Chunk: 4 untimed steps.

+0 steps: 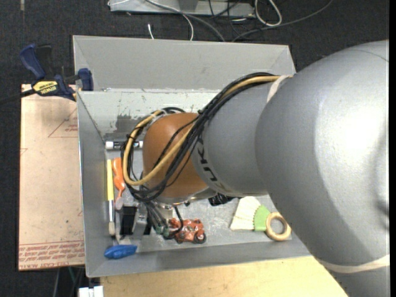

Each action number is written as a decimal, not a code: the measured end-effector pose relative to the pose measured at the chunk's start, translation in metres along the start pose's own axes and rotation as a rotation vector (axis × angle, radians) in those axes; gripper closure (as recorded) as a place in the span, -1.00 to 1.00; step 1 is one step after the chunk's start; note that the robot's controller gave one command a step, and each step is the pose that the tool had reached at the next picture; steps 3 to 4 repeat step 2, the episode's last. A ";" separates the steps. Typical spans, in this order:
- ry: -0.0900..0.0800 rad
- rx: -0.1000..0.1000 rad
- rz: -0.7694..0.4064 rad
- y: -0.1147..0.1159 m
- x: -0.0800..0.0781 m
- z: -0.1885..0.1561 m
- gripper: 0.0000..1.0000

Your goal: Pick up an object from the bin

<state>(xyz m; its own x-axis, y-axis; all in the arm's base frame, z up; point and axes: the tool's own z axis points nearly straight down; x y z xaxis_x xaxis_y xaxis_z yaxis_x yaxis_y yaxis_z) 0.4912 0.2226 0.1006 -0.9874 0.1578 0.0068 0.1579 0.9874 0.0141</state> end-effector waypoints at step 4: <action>0.010 0.007 -0.002 -0.001 0.003 -0.075 1.00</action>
Offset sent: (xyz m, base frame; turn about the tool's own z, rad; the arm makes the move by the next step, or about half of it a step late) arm -0.0042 -0.0024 0.0204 -0.0003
